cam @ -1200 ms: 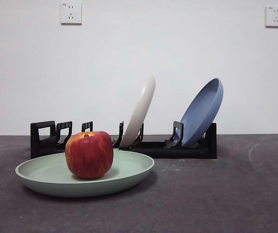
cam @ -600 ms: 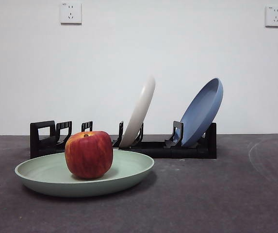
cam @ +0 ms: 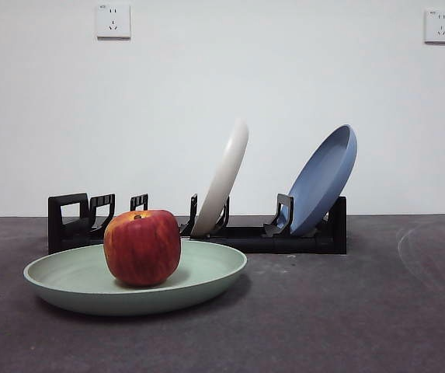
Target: Take the green plate from the plate rack,put the plate on the table,take the apple from the table,put the apple in the plate
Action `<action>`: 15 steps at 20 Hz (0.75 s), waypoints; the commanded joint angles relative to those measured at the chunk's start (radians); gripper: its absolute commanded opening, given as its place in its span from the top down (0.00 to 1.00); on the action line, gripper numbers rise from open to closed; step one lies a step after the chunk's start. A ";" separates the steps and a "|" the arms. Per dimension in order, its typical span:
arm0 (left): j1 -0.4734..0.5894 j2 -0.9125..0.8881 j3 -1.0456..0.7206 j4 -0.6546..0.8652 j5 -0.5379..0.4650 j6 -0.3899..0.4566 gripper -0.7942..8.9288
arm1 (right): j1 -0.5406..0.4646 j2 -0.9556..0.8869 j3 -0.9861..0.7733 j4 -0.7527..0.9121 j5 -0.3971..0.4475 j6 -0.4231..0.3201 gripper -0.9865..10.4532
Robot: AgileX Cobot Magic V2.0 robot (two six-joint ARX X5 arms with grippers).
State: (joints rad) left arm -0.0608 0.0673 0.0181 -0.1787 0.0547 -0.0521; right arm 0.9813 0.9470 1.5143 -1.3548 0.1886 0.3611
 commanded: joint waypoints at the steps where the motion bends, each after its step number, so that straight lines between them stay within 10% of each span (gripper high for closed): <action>1: 0.003 0.004 -0.006 0.009 -0.003 0.008 0.92 | 0.001 0.000 -0.007 -0.025 0.026 -0.055 0.91; 5: 0.003 0.005 -0.006 0.009 -0.003 0.008 0.92 | -0.068 -0.001 -0.028 0.128 0.349 -0.209 0.91; 7: 0.003 0.005 -0.006 0.009 -0.003 0.008 0.92 | -0.176 -0.004 -0.097 0.298 0.336 -0.298 0.91; 11: 0.003 0.005 -0.006 0.009 -0.003 0.008 0.92 | -0.473 -0.038 -0.372 0.646 0.172 -0.320 0.91; 15: 0.003 0.005 -0.006 0.009 -0.003 0.008 0.92 | -0.758 -0.142 -0.782 1.097 -0.238 -0.320 0.91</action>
State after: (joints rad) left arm -0.0608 0.0727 0.0181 -0.1787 0.0547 -0.0521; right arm 0.2253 0.8101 0.7654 -0.2974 -0.0139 0.0509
